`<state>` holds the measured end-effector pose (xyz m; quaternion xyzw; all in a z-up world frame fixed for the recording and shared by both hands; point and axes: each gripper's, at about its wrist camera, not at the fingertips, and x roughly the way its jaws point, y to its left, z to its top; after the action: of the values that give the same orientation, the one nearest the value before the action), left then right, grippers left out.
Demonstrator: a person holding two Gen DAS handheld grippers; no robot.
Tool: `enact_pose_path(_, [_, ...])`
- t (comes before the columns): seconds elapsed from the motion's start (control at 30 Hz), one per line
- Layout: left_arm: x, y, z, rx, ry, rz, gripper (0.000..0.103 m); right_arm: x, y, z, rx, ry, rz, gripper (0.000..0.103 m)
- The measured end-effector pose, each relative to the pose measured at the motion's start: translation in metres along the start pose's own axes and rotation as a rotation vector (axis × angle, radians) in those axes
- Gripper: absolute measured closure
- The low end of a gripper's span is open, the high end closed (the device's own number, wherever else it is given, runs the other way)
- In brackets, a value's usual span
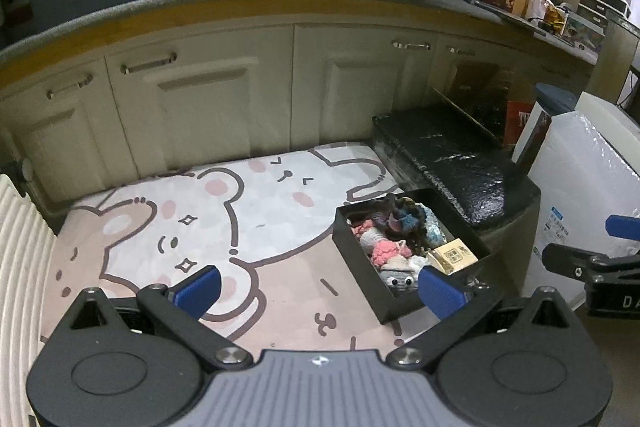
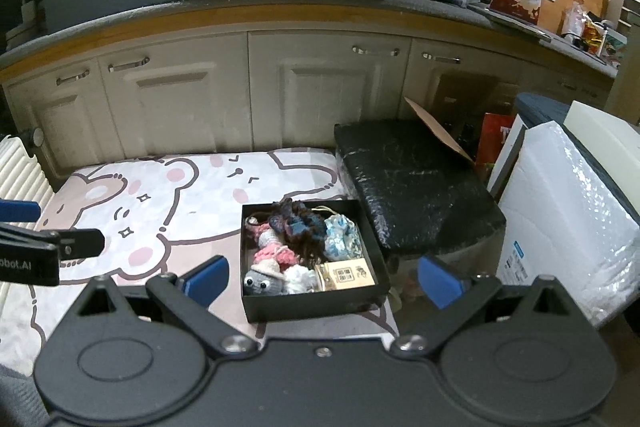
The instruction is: Organize objects
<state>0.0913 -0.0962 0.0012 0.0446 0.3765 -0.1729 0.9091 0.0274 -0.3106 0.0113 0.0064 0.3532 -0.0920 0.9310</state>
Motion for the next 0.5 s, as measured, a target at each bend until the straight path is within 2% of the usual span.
enact_pose_path(0.5, [-0.002,0.009,-0.018,0.004,0.027,0.071,0.000,-0.003,0.015,-0.022,0.014,0.022,-0.056,0.001])
